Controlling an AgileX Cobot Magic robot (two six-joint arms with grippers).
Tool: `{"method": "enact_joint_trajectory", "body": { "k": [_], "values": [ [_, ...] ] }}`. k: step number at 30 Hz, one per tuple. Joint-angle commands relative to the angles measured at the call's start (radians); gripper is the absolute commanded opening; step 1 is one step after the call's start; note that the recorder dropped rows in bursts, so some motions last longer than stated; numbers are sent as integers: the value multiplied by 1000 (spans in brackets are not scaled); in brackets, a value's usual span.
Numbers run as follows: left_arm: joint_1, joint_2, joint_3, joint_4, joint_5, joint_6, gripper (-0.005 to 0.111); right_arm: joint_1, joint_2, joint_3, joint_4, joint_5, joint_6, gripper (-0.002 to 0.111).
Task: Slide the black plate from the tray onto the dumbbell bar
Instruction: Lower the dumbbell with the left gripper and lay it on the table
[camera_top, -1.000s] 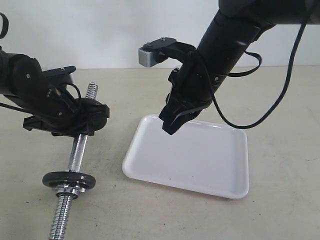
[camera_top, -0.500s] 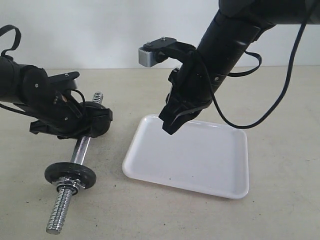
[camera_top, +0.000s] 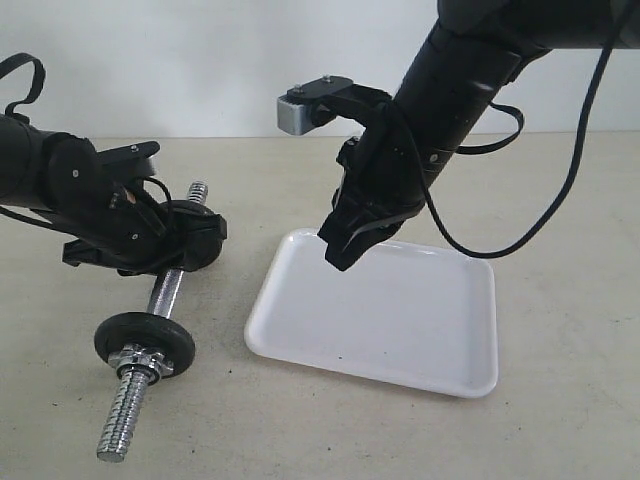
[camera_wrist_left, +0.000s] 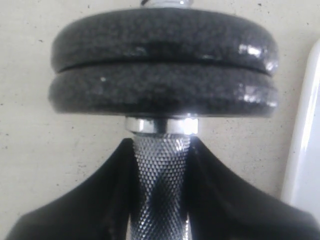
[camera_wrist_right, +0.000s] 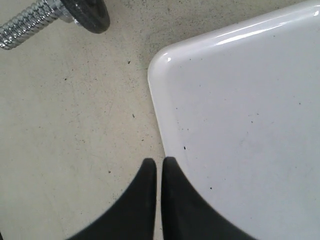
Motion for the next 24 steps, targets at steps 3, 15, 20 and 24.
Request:
{"method": "enact_joint_trajectory", "body": {
  "k": [3,15,20,24],
  "values": [
    [-2,-34,-37,-8,-468,-7,4,0,-7,-2,4,5,-4,0],
    [-2,-34,-37,-8,-437,0,11,0,-7,-2,3,13,-4,0],
    [-2,-34,-37,-8,-437,0,36,0,-7,-2,3,14,-4,0],
    [-2,-34,-37,-8,-437,0,51,0,-7,-2,3,16,-4,0]
  ]
}}
